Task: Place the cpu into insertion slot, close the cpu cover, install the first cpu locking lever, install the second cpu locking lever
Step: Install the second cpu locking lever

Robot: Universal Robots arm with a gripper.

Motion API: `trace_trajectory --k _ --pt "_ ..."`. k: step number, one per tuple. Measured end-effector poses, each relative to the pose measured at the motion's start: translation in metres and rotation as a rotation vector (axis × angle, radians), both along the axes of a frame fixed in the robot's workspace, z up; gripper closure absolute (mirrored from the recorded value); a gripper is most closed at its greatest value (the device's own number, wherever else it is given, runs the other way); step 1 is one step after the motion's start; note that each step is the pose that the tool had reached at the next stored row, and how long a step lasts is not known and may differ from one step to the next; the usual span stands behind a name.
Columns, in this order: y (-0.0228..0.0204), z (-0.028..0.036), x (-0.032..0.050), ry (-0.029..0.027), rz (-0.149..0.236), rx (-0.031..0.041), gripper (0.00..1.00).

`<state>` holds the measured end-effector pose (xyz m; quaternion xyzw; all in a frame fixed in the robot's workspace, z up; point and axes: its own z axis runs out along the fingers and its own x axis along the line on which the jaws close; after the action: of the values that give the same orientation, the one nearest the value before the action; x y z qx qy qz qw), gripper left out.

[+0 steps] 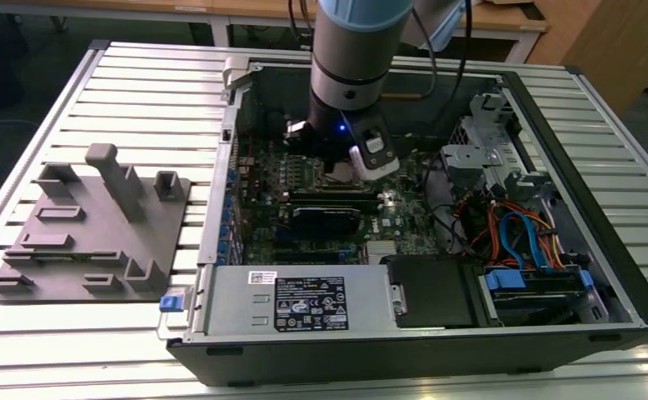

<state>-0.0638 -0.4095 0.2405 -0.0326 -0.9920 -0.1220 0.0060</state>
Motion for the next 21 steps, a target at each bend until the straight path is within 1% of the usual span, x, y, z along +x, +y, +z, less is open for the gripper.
trace_trajectory --k 1,3,4,5,8,15,19,21 --pt "0.0000 0.0002 0.0013 0.0051 -0.001 -0.0002 0.89" --pt "-0.0001 0.0014 0.0036 0.0185 -0.001 -0.0003 0.89" --pt "-0.0001 0.0018 0.0046 0.0290 -0.001 -0.0005 0.89" --pt "-0.0003 0.0018 0.0046 0.0303 -0.001 -0.0006 0.89" --pt "-0.0014 0.0018 0.0050 0.0305 -0.001 -0.0015 0.89" --pt "-0.0092 0.0018 0.0063 0.0306 -0.002 -0.0022 0.89" --pt "-0.0106 0.0012 0.0064 0.0304 -0.002 -0.0021 0.89" --pt "-0.0112 -0.0002 0.0063 0.0305 -0.002 -0.0023 0.89"
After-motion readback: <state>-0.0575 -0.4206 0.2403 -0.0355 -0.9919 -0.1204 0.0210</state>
